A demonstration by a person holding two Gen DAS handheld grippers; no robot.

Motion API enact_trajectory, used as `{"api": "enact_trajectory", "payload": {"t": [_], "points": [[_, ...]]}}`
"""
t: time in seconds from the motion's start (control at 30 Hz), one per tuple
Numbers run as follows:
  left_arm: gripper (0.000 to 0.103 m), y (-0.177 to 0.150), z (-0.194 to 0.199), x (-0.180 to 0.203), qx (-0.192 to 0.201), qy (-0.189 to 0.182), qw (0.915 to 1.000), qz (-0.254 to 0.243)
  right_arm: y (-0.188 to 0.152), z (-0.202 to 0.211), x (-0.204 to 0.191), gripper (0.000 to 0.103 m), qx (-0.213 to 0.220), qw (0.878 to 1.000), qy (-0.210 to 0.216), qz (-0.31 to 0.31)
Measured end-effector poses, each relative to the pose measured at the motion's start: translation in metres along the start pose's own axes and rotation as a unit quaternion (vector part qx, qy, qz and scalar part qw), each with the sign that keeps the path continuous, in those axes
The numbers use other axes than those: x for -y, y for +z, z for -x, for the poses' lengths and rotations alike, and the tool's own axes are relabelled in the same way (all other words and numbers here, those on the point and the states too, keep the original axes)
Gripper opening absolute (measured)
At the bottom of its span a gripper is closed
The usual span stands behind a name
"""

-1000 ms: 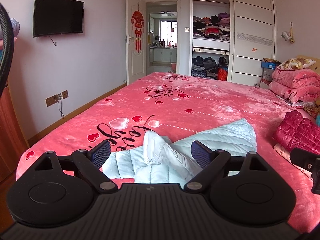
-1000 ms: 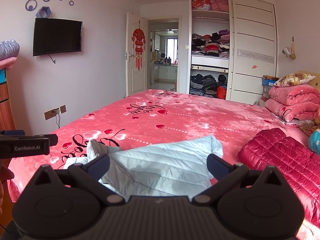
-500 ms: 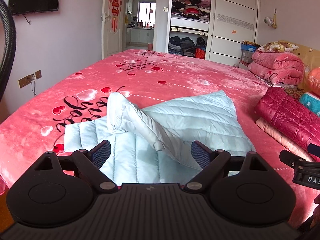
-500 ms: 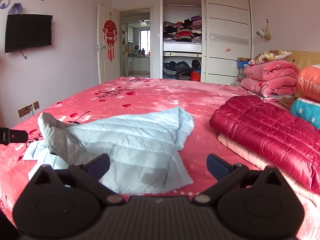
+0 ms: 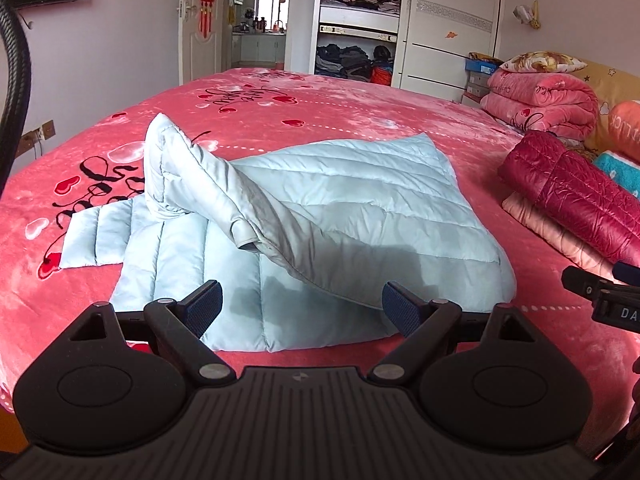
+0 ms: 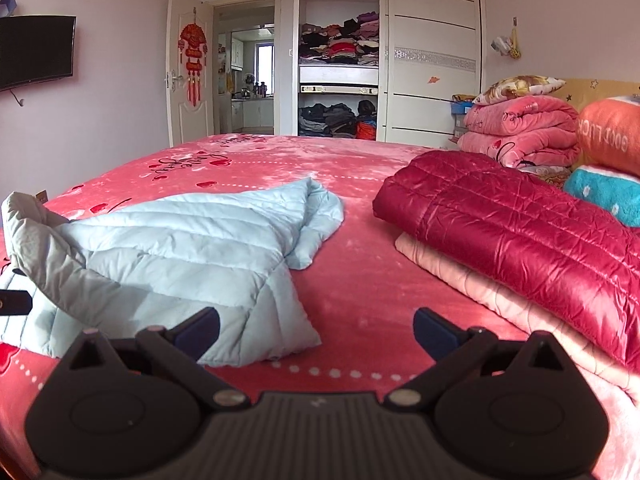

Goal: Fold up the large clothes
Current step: 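Lower the left gripper onto the jacket sleeve and close on it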

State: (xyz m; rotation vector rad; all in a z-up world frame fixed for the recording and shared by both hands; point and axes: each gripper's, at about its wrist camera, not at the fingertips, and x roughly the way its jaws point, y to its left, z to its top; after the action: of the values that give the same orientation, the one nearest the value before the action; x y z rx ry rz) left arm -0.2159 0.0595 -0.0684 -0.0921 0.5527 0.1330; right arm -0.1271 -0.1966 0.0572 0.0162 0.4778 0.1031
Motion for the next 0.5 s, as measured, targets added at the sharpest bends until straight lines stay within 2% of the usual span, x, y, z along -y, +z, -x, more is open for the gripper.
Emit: {"api": "enact_trajectory", "payload": {"t": [0.07,0.23,0.4,0.47,0.5], "points": [[0.103,0.002,-0.001,-0.003,0.002,0.007,0.9999,0.009,-0.002,-0.008,0.005,0.102,-0.011,1.0,0.01,-0.007],[0.103,0.03,-0.005,-0.015,0.012,0.022,0.9993,0.029,-0.006,-0.029,0.01,0.102,-0.044,0.998,0.026,-0.019],[0.103,0.043,0.0,-0.023,0.017,0.027,0.9985,0.044,-0.009,-0.044,0.009,0.102,-0.071,0.995,0.062,-0.018],[0.101,0.064,-0.018,-0.024,0.015,0.028,0.9982,0.051,-0.009,-0.048,0.006,0.102,-0.075,0.995,0.067,-0.012],[0.099,0.064,-0.017,-0.025,0.014,0.029,0.998,0.054,-0.01,-0.05,0.004,0.102,-0.077,0.995,0.07,-0.008]]}}
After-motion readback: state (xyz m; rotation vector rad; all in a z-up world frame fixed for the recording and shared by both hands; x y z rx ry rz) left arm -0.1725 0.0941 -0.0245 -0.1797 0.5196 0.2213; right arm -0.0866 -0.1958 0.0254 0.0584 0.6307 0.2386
